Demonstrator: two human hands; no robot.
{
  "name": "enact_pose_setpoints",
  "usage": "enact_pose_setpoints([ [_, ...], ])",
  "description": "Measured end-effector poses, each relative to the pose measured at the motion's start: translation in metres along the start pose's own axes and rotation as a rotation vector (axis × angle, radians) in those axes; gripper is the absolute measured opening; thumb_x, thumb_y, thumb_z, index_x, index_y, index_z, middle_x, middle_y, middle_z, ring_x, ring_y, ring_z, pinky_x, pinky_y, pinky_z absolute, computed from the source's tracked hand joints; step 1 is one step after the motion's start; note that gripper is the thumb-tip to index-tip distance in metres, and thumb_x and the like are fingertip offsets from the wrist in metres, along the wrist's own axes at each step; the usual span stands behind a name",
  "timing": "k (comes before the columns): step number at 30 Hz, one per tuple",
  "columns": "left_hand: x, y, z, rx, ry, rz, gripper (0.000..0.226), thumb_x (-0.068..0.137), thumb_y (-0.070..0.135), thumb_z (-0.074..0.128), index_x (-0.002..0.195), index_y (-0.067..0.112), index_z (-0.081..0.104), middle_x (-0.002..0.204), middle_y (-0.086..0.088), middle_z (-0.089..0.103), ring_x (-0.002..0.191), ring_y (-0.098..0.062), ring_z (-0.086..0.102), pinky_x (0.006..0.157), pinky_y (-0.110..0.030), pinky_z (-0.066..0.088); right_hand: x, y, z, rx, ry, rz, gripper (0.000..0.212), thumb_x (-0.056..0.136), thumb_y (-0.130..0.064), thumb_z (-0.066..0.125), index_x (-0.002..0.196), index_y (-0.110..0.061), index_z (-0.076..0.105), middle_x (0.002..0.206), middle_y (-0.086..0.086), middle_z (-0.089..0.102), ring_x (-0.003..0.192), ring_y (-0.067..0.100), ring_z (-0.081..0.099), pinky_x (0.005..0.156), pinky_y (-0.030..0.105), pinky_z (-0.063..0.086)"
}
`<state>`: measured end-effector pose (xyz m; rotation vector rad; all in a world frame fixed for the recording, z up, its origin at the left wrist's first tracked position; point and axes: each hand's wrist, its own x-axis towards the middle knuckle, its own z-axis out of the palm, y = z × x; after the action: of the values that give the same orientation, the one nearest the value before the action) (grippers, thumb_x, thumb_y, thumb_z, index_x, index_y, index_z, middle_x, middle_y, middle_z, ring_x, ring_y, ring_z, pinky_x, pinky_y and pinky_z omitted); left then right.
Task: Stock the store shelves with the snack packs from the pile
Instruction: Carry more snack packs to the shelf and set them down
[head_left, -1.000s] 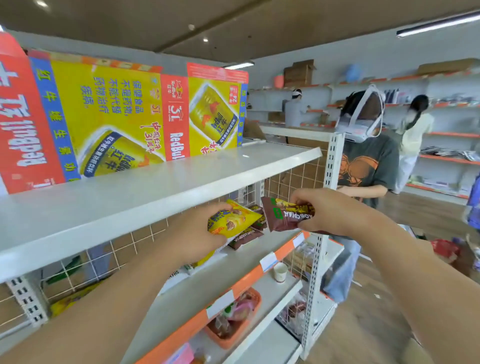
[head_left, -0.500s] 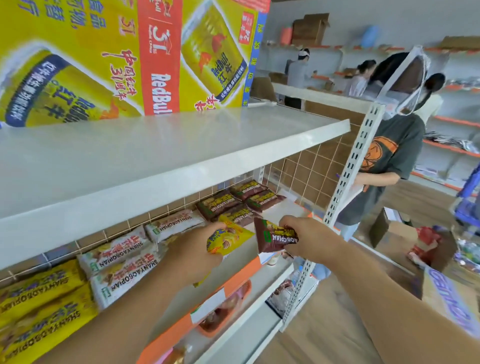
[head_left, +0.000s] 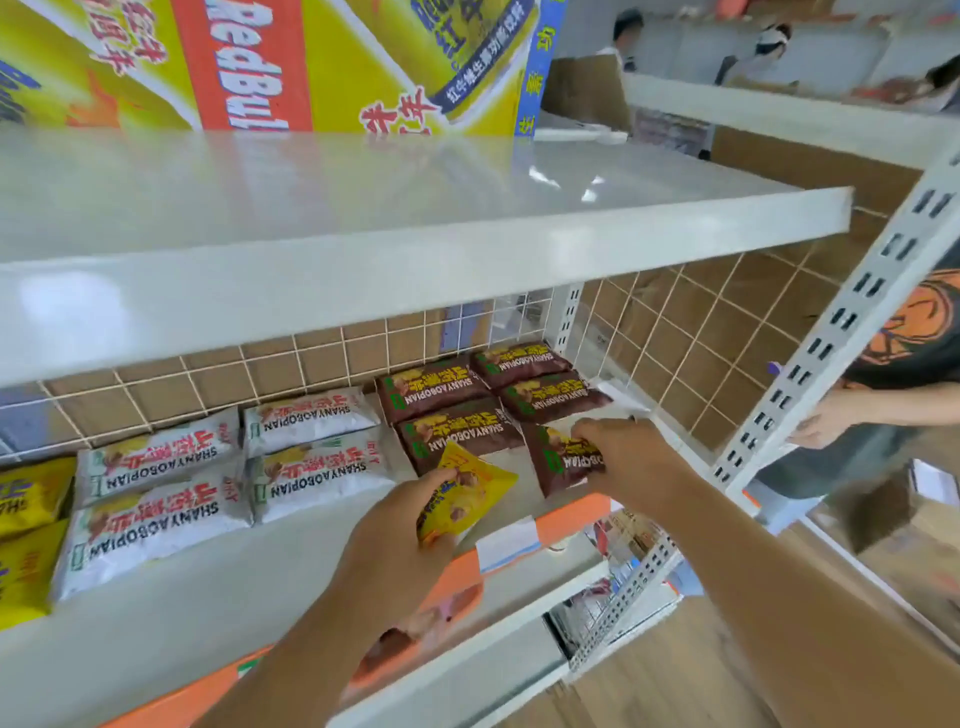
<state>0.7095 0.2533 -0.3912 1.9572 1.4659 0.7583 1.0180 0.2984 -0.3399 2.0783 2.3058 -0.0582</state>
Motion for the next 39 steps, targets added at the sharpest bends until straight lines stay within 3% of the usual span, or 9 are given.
enact_pose_setpoints([
  [2, 0.003, 0.003, 0.018, -0.023, 0.055, -0.054, 0.071, 0.084, 0.023, 0.070, 0.144, 0.050, 0.044, 0.134, 0.020, 0.055, 0.111, -0.004, 0.055, 0.085, -0.015, 0.042, 0.018, 0.018, 0.009, -0.060, -0.044, 0.003, 0.048, 0.075, -0.026, 0.066, 0.118, -0.038, 0.049, 0.108, -0.009, 0.060, 0.110, 0.023, 0.059, 0.093, 0.039, 0.042],
  [4, 0.004, 0.007, 0.032, -0.048, 0.098, -0.082, 0.072, 0.083, 0.019, 0.069, 0.144, 0.049, 0.045, 0.136, 0.022, 0.054, 0.114, -0.004, 0.055, 0.090, -0.018, 0.045, 0.028, 0.033, 0.021, -0.099, -0.051, 0.020, 0.060, 0.079, -0.020, 0.062, 0.134, -0.039, 0.047, 0.132, -0.006, 0.056, 0.127, 0.021, 0.049, 0.106, 0.046, 0.035],
  [7, 0.007, 0.012, 0.043, -0.045, 0.133, -0.058, 0.072, 0.084, 0.015, 0.070, 0.143, 0.048, 0.047, 0.140, 0.027, 0.052, 0.120, -0.002, 0.054, 0.095, -0.017, 0.044, 0.029, 0.044, 0.040, -0.022, 0.005, 0.003, 0.073, 0.081, -0.024, 0.054, 0.147, -0.045, 0.033, 0.150, -0.006, 0.041, 0.142, 0.021, 0.031, 0.112, 0.051, 0.030],
  [12, 0.007, 0.010, 0.049, 0.037, 0.146, -0.031, 0.072, 0.083, 0.014, 0.070, 0.143, 0.047, 0.047, 0.133, 0.028, 0.053, 0.112, 0.001, 0.054, 0.089, -0.014, 0.043, 0.029, 0.049, 0.058, -0.015, -0.047, -0.076, 0.081, 0.079, -0.072, 0.030, 0.153, -0.052, 0.004, 0.165, -0.005, 0.013, 0.152, 0.026, 0.005, 0.118, 0.060, 0.016],
  [15, 0.007, 0.010, 0.049, 0.088, 0.130, -0.026, 0.074, 0.082, 0.015, 0.070, 0.143, 0.048, 0.045, 0.129, 0.026, 0.054, 0.104, 0.002, 0.054, 0.081, -0.002, 0.038, 0.030, 0.050, 0.061, -0.019, -0.099, -0.075, 0.084, 0.083, -0.083, 0.031, 0.151, -0.055, -0.009, 0.168, -0.004, -0.001, 0.154, 0.028, -0.005, 0.120, 0.063, 0.006],
  [23, 0.006, 0.008, 0.050, 0.139, 0.116, 0.020, 0.072, 0.080, 0.022, 0.067, 0.144, 0.047, 0.043, 0.128, 0.020, 0.055, 0.102, -0.005, 0.056, 0.079, -0.012, 0.042, 0.040, 0.050, 0.063, -0.002, -0.080, -0.072, 0.087, 0.074, -0.093, 0.021, 0.151, -0.057, 0.003, 0.168, -0.004, 0.007, 0.154, 0.029, 0.000, 0.119, 0.063, 0.001],
  [26, 0.007, 0.008, 0.050, 0.151, 0.118, 0.031, 0.070, 0.079, 0.027, 0.063, 0.144, 0.046, 0.043, 0.128, 0.018, 0.056, 0.103, -0.008, 0.057, 0.080, -0.022, 0.048, 0.039, 0.050, 0.062, 0.012, -0.043, -0.085, 0.088, 0.072, -0.093, 0.017, 0.151, -0.056, 0.013, 0.166, -0.004, 0.017, 0.154, 0.027, 0.006, 0.120, 0.061, 0.005],
  [29, 0.006, 0.008, 0.050, 0.150, 0.121, 0.034, 0.070, 0.080, 0.028, 0.063, 0.144, 0.045, 0.043, 0.129, 0.018, 0.056, 0.103, -0.009, 0.057, 0.080, -0.021, 0.048, 0.039, 0.051, 0.063, 0.006, 0.001, -0.110, 0.086, 0.072, -0.092, 0.013, 0.150, -0.056, 0.019, 0.164, -0.004, 0.025, 0.153, 0.025, 0.013, 0.121, 0.058, 0.009],
  [39, 0.006, 0.010, 0.051, 0.170, 0.150, 0.050, 0.069, 0.080, 0.032, 0.060, 0.145, 0.046, 0.042, 0.133, 0.017, 0.057, 0.107, -0.013, 0.058, 0.085, -0.029, 0.053, 0.044, 0.052, 0.064, -0.017, -0.043, -0.130, 0.083, 0.074, -0.089, 0.004, 0.150, -0.058, 0.008, 0.162, -0.004, 0.019, 0.151, 0.026, 0.011, 0.119, 0.059, 0.014],
])
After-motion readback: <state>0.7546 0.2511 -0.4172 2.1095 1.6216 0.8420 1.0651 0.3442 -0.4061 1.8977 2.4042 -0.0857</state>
